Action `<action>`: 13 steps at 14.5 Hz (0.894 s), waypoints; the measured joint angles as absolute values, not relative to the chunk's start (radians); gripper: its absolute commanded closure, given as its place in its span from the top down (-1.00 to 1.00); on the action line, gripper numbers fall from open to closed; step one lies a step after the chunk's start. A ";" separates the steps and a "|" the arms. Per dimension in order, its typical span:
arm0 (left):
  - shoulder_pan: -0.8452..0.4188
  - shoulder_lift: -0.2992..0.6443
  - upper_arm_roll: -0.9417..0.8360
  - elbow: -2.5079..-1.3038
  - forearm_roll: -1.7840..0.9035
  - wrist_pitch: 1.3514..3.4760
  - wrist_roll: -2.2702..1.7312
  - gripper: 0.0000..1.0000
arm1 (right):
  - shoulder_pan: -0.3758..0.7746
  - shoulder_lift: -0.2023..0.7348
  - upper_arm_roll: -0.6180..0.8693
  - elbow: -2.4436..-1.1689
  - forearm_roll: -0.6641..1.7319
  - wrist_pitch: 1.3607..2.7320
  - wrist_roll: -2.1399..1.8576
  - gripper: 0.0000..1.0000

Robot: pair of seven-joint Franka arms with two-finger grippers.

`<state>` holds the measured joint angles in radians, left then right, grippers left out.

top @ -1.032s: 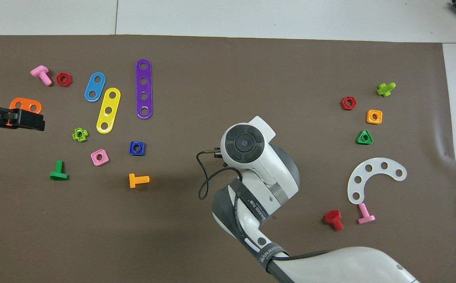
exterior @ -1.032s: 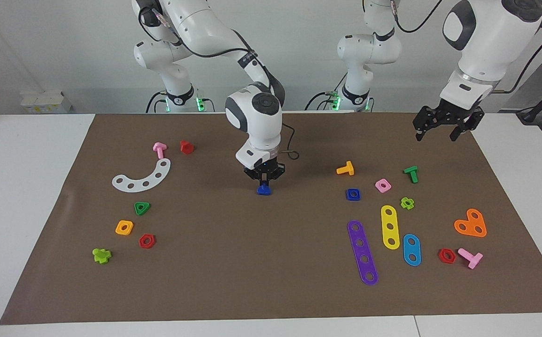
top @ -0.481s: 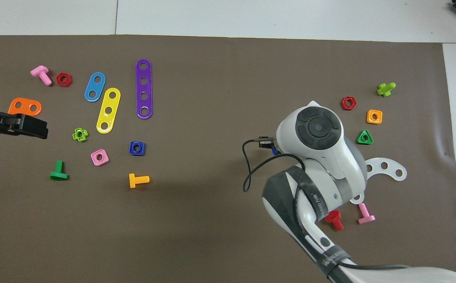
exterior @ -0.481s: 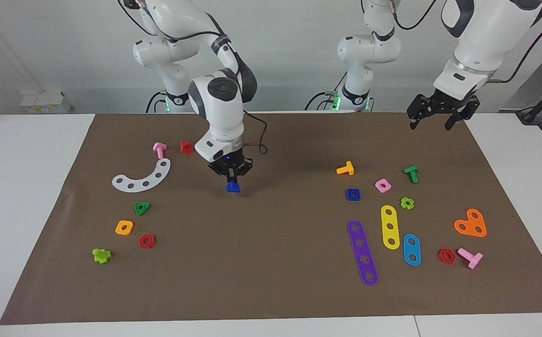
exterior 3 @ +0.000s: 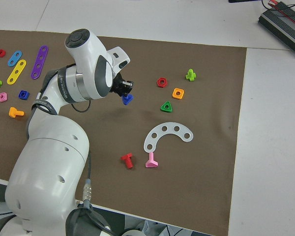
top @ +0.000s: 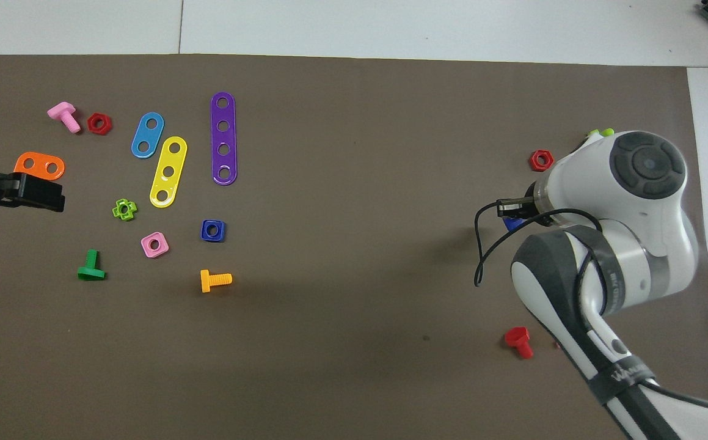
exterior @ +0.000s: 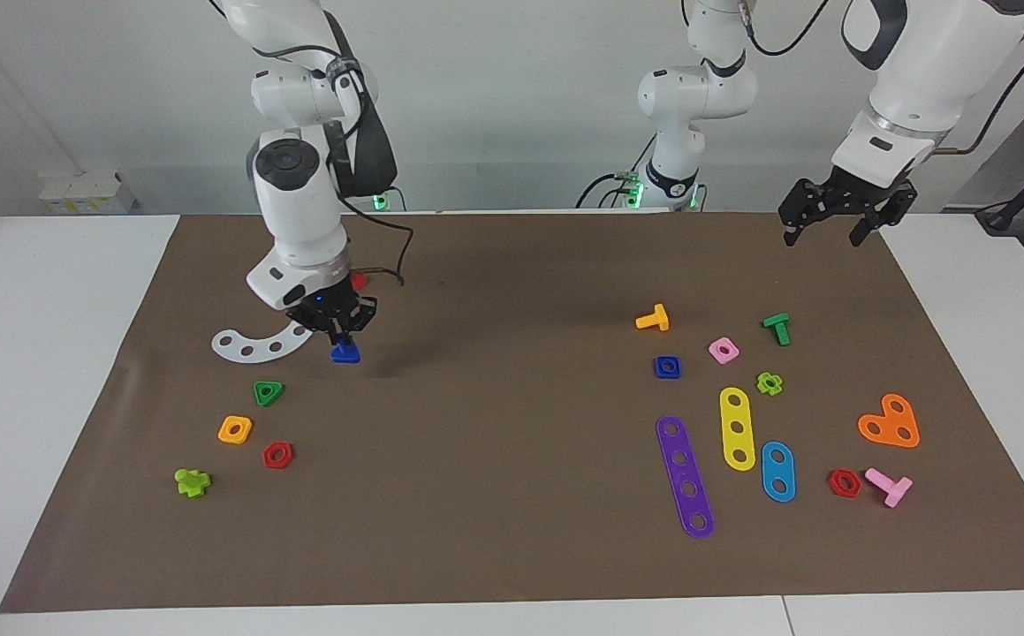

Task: Unscrew and place screws in storage area

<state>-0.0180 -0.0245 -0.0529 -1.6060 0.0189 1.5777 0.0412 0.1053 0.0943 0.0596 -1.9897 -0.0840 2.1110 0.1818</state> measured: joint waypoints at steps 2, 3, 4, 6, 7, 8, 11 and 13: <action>-0.018 -0.025 -0.059 -1.606 0.019 1.578 0.041 1.00 | 0.054 0.115 0.059 -2.014 -0.074 2.159 0.140 -1.00; -0.018 -0.025 -0.061 -1.607 0.019 1.578 0.042 1.00 | 0.042 0.131 0.059 -2.026 -0.065 2.192 0.130 -1.00; -0.018 -0.025 -0.062 -1.612 0.019 1.580 0.042 1.00 | 0.039 0.148 0.059 -2.034 -0.062 2.219 0.129 -1.00; -0.013 -0.026 -0.055 -1.626 0.019 1.584 0.041 1.00 | 0.040 0.177 0.062 -2.040 -0.061 2.248 0.129 -1.00; -0.005 -0.026 -0.052 -1.631 0.019 1.586 0.041 1.00 | 0.039 0.186 0.062 -2.041 -0.057 2.254 0.129 -1.00; 0.002 -0.027 -0.049 -1.632 0.019 1.586 0.041 1.00 | 0.035 0.190 0.061 -2.043 -0.049 2.256 0.129 -1.00; 0.010 -0.030 -0.047 -1.635 0.019 1.586 0.038 1.00 | 0.025 0.192 0.060 -2.055 -0.034 2.260 0.129 -0.54; 0.010 -0.031 -0.048 -1.636 0.019 1.586 0.018 1.00 | 0.022 0.193 0.060 -2.070 -0.032 2.280 0.129 0.43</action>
